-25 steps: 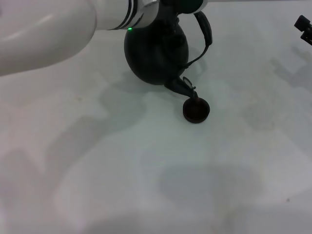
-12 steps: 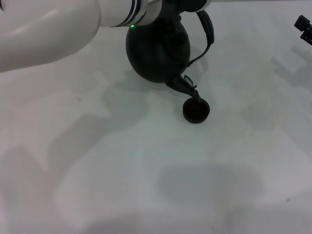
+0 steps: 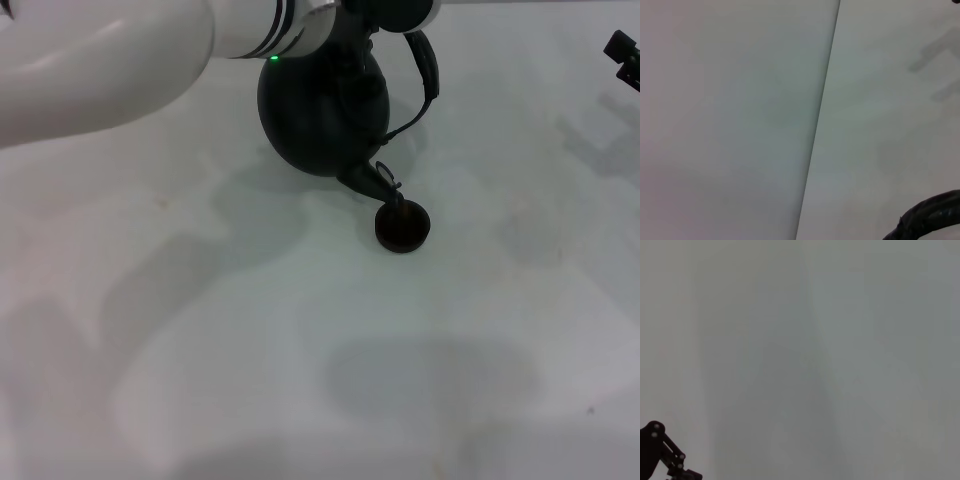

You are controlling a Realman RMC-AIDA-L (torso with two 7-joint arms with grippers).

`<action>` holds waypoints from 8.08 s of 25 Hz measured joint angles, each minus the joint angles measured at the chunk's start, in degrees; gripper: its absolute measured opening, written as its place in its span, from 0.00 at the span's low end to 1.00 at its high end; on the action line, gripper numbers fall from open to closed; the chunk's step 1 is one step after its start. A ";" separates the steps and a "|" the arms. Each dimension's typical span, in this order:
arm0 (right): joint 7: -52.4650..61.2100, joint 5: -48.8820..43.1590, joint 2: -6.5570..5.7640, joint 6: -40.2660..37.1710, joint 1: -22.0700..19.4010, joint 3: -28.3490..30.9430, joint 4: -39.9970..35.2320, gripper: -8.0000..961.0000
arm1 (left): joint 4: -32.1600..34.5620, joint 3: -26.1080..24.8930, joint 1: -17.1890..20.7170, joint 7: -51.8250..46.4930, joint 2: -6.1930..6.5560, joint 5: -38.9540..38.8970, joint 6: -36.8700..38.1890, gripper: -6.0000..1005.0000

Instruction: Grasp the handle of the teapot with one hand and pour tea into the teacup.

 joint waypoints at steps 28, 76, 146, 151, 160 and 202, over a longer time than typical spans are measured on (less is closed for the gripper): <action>0.00 0.01 0.00 -1.06 0.01 -0.01 0.08 0.87 | 0.07 -0.34 -0.38 0.38 0.00 -0.01 0.80 0.11; 1.31 -0.55 -0.22 -1.31 2.31 -0.93 -0.52 0.87 | 12.11 -27.48 29.98 19.83 -0.55 -40.74 -5.90 0.11; 1.32 -1.09 -0.26 -4.10 2.31 -1.70 -0.53 0.87 | -31.75 -49.85 35.68 73.51 0.00 -90.48 13.68 0.11; 1.32 -1.02 -0.26 -4.12 2.34 -1.69 -0.53 0.87 | -31.67 -49.86 34.11 72.54 -0.07 -86.91 11.46 0.11; 1.32 -0.97 -0.26 -4.58 2.57 -1.30 -0.54 0.87 | -30.44 -49.84 33.62 70.83 -0.07 -85.64 10.72 0.17; -0.72 -1.50 -0.14 -2.97 -2.12 -1.64 -4.84 0.87 | -42.61 -81.34 44.75 91.80 0.02 -95.43 35.82 0.84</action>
